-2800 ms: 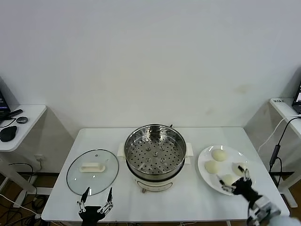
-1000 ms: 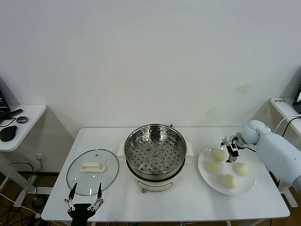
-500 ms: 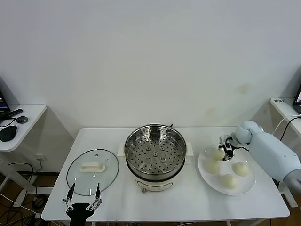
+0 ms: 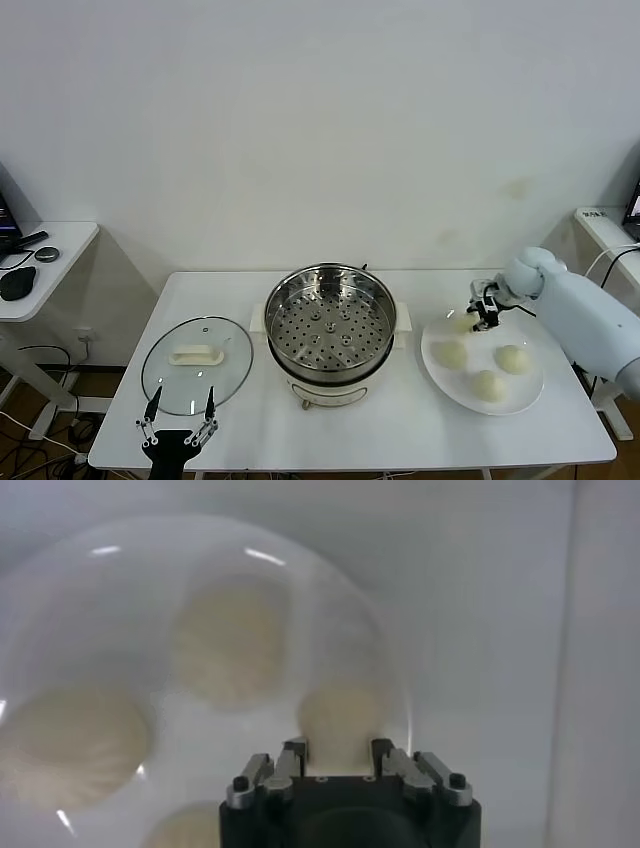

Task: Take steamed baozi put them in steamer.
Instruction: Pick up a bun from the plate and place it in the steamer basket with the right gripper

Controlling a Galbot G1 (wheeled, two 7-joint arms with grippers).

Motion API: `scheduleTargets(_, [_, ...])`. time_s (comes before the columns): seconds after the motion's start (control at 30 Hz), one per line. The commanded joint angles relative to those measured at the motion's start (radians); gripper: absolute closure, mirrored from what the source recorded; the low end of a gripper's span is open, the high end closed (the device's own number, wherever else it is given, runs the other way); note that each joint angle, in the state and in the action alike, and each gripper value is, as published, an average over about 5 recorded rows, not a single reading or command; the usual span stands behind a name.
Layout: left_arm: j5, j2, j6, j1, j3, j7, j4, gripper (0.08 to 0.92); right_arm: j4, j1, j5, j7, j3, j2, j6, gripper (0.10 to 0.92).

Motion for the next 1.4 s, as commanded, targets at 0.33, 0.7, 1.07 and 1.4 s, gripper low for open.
scheduleTargets(0.33, [-0.036,0.020,0.000,-0.023,-0.005,0.000,0.004,0.177,0.222,0.651,0.454,-0.092,-0.447,0.098,0.280,0.601])
scheduleTargets(0.7, [-0.039,0.017,-0.005,-0.032,-0.039,0.000,-0.003,0.177,0.187,0.593,0.316,-0.054,-0.558,0.419,0.532,0.601])
scheduleTargets(1.07, [-0.044,0.009,-0.020,-0.025,-0.072,-0.001,-0.005,0.177,0.022,0.450,0.053,-0.002,-0.551,0.529,0.729,0.592])
scheduleTargets(1.4, [-0.056,0.003,-0.029,-0.025,-0.095,-0.005,0.007,0.177,-0.082,0.373,-0.204,0.063,-0.445,0.557,0.850,0.587])
